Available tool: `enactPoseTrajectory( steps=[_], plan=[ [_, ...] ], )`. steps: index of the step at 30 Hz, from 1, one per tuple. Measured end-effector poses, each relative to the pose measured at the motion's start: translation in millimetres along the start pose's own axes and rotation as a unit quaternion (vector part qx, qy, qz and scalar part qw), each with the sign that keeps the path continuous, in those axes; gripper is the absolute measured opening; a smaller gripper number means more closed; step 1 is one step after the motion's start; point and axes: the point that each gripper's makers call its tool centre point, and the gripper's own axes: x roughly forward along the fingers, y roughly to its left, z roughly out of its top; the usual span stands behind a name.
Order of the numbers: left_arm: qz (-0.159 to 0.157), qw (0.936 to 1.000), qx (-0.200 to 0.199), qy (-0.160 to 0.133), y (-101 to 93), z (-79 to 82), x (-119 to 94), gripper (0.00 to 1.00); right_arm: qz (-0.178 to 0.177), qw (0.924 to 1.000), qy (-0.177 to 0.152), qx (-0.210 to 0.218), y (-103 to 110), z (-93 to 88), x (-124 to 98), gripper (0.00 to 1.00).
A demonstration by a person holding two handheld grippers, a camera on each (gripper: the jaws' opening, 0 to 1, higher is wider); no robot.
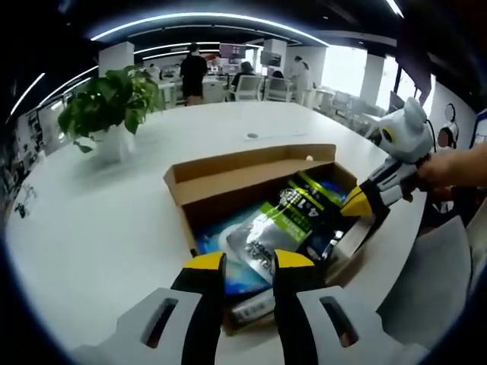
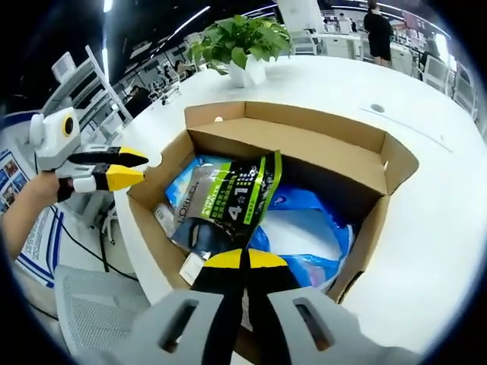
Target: Operate the shoe box by opening the lid, removing the specified soft item, and placing it in the target area until the item is outside and the box remains undamaged.
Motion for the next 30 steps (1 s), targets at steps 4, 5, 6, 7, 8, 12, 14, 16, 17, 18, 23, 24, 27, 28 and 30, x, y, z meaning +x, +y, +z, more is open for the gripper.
enactPoseTrajectory(
  steps=[4, 5, 6, 7, 8, 12, 14, 16, 17, 18, 23, 24, 27, 28, 30],
  plan=[
    [-0.01, 0.9999, 0.004, 0.009, -3.7, -1.7, 8, 0.22, -0.009, 0.9999, 0.001, -0.006, -6, -0.5, -2, 0.0],
    [-0.014, 0.9998, 0.003, 0.011, -4.9, -2.0, 11, 0.22, -0.013, 0.9999, 0.002, -0.009, -8, -0.7, -3, 0.0],
    [-0.017, 0.9998, 0.002, 0.013, -5.8, -2.3, 14, 0.22, -0.016, 0.9998, 0.002, -0.011, -9, -0.9, -4, 0.0],
    [-0.021, 0.9996, 0.002, 0.017, -7.1, -2.8, 17, 0.22, -0.019, 0.9997, 0.004, -0.013, -11, -1.5, -5, 0.0],
    [-0.022, 0.9996, 0.003, 0.018, -7.7, -3.2, 19, 0.22, -0.02, 0.9997, 0.004, -0.013, -12, -1.8, -5, 0.0],
    [-0.033, 0.999, 0.007, 0.028, -10.3, -5.2, 28, 0.22, -0.029, 0.9994, 0.006, -0.019, -17, -2.7, -9, 0.0],
    [-0.037, 0.9987, 0.008, 0.035, -10.9, -7.5, 32, 0.22, -0.034, 0.9991, 0.006, -0.022, -20, -3.3, -11, 0.0],
    [-0.04, 0.9984, 0.008, 0.038, -11.3, -8.6, 36, 0.22, -0.04, 0.9988, 0.008, -0.028, -22, -4.0, -12, 0.0],
    [-0.043, 0.9982, 0.007, 0.041, -11.9, -9.2, 38, 0.22, -0.042, 0.9986, 0.008, -0.031, -23, -4.3, -12, 0.0],
    [-0.045, 0.998, 0.005, 0.043, -12.3, -9.8, 40, 0.22, -0.044, 0.9985, 0.009, -0.033, -24, -4.7, -13, 0.0],
    [-0.053, 0.9973, -0.002, 0.051, -13.4, -9.1, 48, 0.22, -0.054, 0.9972, 0.014, -0.05, -28, -7.3, -14, 0.0],
    [-0.054, 0.9973, -0.005, 0.05, -13.2, -7.7, 50, 0.22, -0.056, 0.9969, 0.015, -0.053, -28, -7.5, -14, 0.0],
    [-0.061, 0.9969, -0.014, 0.049, -10.8, -5.4, 56, 0.22, -0.061, 0.9958, 0.017, -0.067, -29, -8.1, -13, 0.0],
    [-0.064, 0.9966, -0.02, 0.048, -10.4, -4.6, 58, 0.22, -0.063, 0.9954, 0.018, -0.071, -29, -8.3, -12, 0.0],
    [-0.068, 0.9962, -0.027, 0.046, -9.8, -2.4, 61, 0.22, -0.065, 0.9949, 0.019, -0.075, -30, -8.5, -12, 0.0]
  ],
)
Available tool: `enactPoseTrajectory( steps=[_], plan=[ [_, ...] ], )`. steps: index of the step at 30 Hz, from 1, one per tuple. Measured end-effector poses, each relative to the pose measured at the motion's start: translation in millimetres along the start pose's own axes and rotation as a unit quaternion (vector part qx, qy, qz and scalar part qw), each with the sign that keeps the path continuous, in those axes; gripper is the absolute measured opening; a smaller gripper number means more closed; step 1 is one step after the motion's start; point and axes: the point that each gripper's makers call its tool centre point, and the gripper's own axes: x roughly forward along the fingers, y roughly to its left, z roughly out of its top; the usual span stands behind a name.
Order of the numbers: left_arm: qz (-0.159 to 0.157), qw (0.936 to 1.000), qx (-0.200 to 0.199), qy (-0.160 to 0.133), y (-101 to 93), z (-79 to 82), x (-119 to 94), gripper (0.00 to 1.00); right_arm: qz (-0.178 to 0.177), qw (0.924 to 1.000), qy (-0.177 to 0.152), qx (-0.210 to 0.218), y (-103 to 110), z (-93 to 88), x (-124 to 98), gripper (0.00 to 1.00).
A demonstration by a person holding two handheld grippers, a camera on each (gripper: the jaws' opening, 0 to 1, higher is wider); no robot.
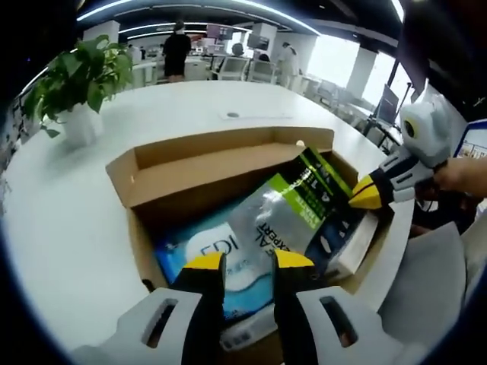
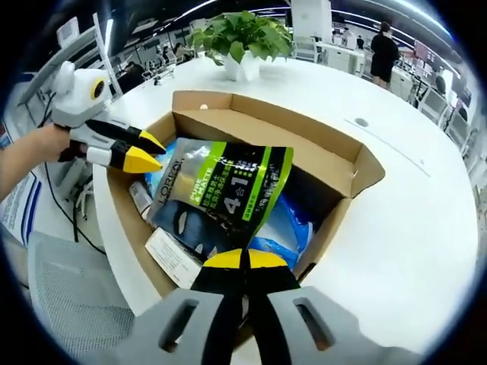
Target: Operate the shoe box by opening the lid, removing the specified soft item, and placing it in the target area until the item is outside and the box remains undamaged.
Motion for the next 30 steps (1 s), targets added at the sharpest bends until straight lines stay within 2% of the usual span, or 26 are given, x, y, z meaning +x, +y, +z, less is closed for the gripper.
enactPoseTrajectory(
  steps=[4, 11, 15, 19, 22, 25, 30],
  plan=[
    [-0.015, 0.9992, -0.034, -0.013, 0.0, 5.1, 5, 0.22, -0.002, 1.0, 0.001, -0.003, -1, -0.2, 1, 0.0],
    [-0.036, 0.9966, -0.068, -0.029, 1.3, 11.8, 13, 0.21, -0.002, 1.0, 0.0, -0.002, -2, -0.8, 3, 0.0],
    [-0.053, 0.9934, -0.096, -0.034, -4.2, 12.2, 17, 0.16, -0.002, 1.0, -0.001, -0.002, -3, -0.7, 4, 0.0],
    [-0.051, 0.9934, -0.094, -0.04, -6.7, 11.4, 19, 0.11, 0.0, 1.0, -0.007, 0.005, -4, -0.2, 3, 0.0],
    [-0.045, 0.9932, -0.095, -0.05, -4.5, 11.7, 18, 0.0, 0.013, 0.9991, -0.02, 0.035, -1, 1.0, 2, 0.0],
    [-0.041, 0.9932, -0.095, -0.053, -4.1, 10.7, 17, 0.0, 0.029, 0.9978, -0.024, 0.055, 2, -0.2, 2, 0.0],
    [-0.031, 0.9941, -0.09, -0.053, -1.3, 8.4, 17, 0.0, 0.04, 0.9974, -0.03, 0.051, 6, 0.6, 2, 0.0]
  ],
)
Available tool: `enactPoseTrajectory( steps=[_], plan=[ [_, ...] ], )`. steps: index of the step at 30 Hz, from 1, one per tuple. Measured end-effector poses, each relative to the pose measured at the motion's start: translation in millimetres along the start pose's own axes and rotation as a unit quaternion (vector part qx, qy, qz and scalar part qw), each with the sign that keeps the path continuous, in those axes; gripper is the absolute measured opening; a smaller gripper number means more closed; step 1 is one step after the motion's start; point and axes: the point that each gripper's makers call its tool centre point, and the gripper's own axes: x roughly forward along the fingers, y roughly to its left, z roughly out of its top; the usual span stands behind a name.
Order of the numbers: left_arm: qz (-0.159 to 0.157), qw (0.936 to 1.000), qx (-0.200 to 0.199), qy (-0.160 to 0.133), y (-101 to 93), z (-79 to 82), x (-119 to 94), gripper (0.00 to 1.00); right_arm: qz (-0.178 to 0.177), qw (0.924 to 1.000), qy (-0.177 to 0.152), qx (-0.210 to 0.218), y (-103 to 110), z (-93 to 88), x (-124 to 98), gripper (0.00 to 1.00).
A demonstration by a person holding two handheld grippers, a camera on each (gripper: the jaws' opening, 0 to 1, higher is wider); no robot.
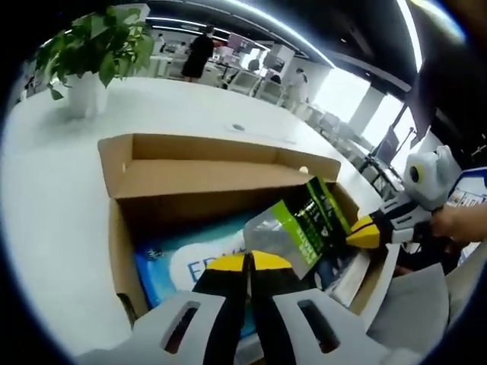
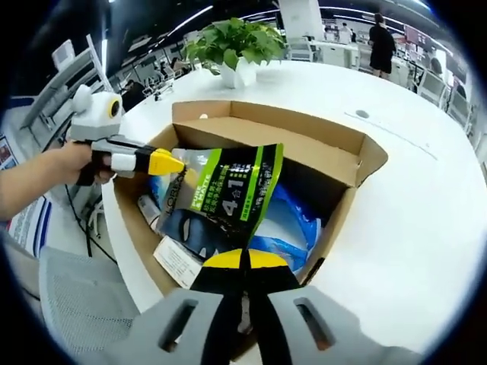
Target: Operate the shoe box by opening the lid, removing the specified soft item, and placing it in the target area until the item is outside and the box remains undamaged.
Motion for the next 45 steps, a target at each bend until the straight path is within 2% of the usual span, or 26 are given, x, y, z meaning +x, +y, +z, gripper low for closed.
enactPoseTrajectory(
  steps=[11, 19, 24, 31, 36, 45],
  plan=[
    [0.005, 1.0, -0.004, 0.0, 2.4, -3.4, -1, 0.0, 0.017, 0.9998, -0.009, 0.005, 4, 2.9, 4, 0.07],
    [0.011, 0.9999, -0.011, -0.004, 3.9, -2.6, -3, 0.0, 0.026, 0.9995, -0.009, 0.014, 9, 2.7, 6, 0.0],
    [0.014, 0.9999, 0.005, -0.005, 0.1, 1.3, -5, 0.0, 0.025, 0.9994, -0.009, 0.024, 10, 2.8, 4, 0.0],
    [0.014, 0.9995, 0.025, -0.011, -6.4, 11.9, -9, 0.0, 0.019, 0.9987, -0.023, 0.041, 7, 7.7, -4, 0.0],
    [0.012, 0.9989, 0.04, -0.022, -14.8, 25.5, -12, 0.0, 0.017, 0.9977, -0.037, 0.054, 4, 14.4, -12, 0.0],
    [0.006, 0.998, 0.06, -0.018, -32.5, 38.7, -8, 0.0, 0.015, 0.9961, -0.051, 0.071, -2, 18.2, -35, 0.0]
  ],
)
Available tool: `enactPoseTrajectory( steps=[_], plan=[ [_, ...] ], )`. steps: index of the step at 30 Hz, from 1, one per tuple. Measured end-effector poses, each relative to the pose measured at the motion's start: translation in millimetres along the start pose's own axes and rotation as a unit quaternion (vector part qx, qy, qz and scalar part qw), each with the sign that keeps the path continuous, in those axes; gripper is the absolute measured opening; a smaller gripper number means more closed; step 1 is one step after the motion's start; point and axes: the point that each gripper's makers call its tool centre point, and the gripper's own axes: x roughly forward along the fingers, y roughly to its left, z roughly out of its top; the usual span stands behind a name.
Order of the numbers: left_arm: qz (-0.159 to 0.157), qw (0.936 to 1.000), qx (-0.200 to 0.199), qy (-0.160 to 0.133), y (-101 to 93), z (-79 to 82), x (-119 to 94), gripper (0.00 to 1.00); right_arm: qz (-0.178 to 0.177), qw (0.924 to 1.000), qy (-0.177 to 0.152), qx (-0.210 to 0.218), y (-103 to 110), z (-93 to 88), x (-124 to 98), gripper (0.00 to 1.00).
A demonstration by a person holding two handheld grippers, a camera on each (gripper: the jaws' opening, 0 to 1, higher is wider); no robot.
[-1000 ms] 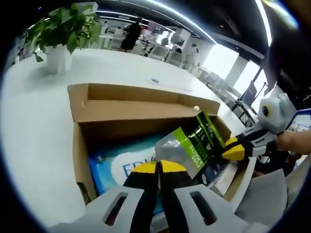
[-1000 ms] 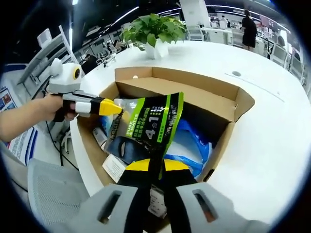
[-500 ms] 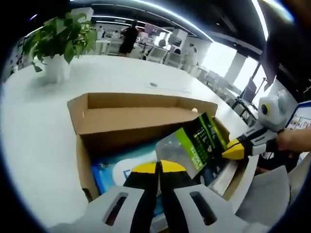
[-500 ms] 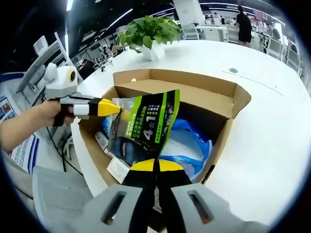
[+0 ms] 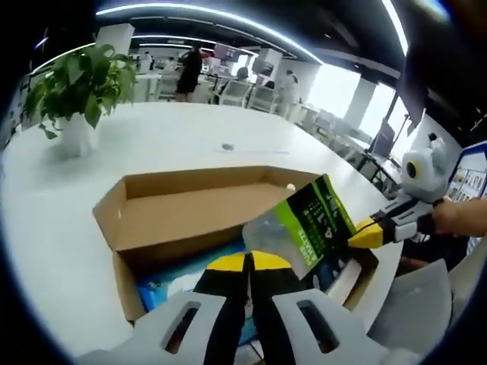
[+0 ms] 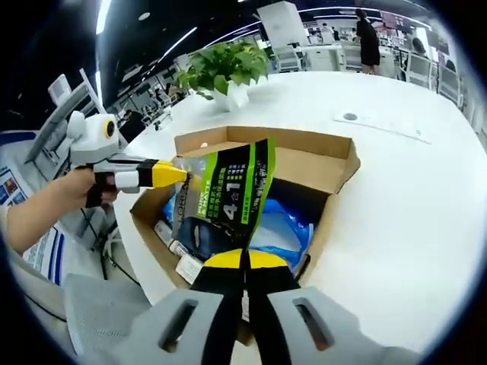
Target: Operate the shoe box by opening the lid, removing the specified soft item, and placing it in the target area until the item is outside and the box remains undamaged.
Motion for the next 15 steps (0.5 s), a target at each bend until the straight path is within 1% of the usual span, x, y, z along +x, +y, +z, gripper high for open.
enactPoseTrajectory(
  steps=[9, 15],
  plan=[
    [-0.014, 0.9995, 0.026, 0.011, -24.5, 12.5, 8, 0.0, -0.008, 0.9997, -0.017, 0.014, -9, 2.1, -28, 0.0],
    [-0.025, 0.9987, 0.041, 0.018, -41.8, 19.5, 17, 0.0, -0.016, 0.9992, -0.028, 0.026, -18, 2.0, -45, 0.0]
  ],
)
